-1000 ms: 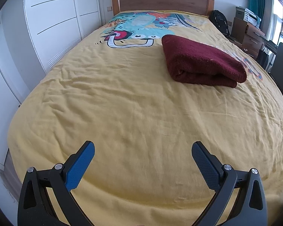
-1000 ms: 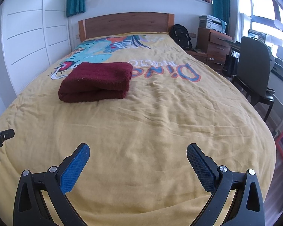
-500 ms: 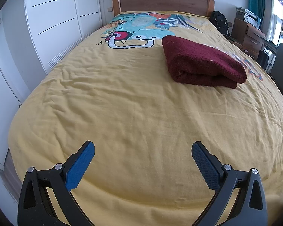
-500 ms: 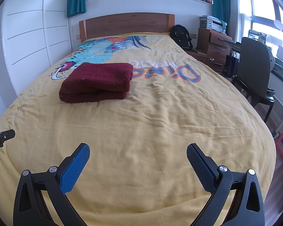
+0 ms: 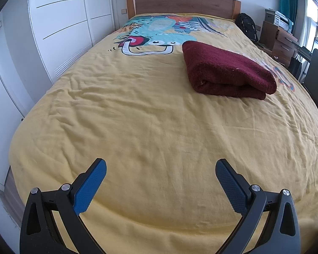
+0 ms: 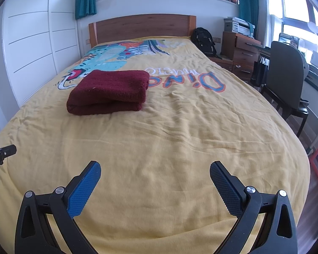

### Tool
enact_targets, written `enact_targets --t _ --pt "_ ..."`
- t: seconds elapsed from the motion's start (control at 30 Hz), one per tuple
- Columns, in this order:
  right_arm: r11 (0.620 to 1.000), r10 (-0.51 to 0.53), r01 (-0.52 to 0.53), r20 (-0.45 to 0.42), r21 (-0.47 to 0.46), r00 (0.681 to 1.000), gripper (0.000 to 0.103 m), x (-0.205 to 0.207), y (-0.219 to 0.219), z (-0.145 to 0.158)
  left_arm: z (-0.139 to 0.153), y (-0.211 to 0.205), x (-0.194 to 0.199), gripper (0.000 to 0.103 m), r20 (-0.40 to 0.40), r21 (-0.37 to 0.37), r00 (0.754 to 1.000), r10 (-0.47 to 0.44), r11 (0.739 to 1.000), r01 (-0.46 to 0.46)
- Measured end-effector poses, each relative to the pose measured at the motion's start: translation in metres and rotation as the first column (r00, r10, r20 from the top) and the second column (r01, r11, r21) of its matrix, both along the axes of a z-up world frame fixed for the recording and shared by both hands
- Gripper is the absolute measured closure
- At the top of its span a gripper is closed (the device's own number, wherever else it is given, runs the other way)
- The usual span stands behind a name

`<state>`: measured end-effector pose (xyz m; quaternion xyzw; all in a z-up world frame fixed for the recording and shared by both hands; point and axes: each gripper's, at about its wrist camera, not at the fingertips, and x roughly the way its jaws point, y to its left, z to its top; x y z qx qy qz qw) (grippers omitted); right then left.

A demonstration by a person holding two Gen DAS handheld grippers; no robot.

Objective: Fold small clothes

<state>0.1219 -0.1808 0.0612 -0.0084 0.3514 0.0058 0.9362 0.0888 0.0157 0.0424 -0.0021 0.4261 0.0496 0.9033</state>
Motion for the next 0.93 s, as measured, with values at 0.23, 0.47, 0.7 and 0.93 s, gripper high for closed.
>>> enact_targets --t 0.23,0.47,0.7,0.93 --pt "1.0 -0.001 0.001 -0.002 0.001 1.0 0.0 0.0003 0.0006 0.0003 0.0007 -0.0024 -0.0016 0.001 0.002 0.002 1.0 0.003 1.0 -0.003" --pt "1.0 -0.007 0.007 -0.002 0.004 1.0 0.0 -0.0012 0.0007 -0.0003 0.0 -0.0052 -0.0051 0.001 -0.002 0.001 1.0 0.005 1.0 -0.005" --pt "1.0 -0.007 0.007 -0.004 0.004 1.0 0.0 -0.003 0.0007 -0.0013 -0.0025 -0.0049 -0.0068 0.001 -0.004 -0.003 1.0 0.012 1.0 -0.012" --pt "1.0 -0.006 0.006 -0.006 0.003 1.0 0.0 -0.004 0.0001 -0.0019 -0.005 -0.0051 -0.0078 0.001 -0.008 -0.006 1.0 0.019 1.0 -0.019"
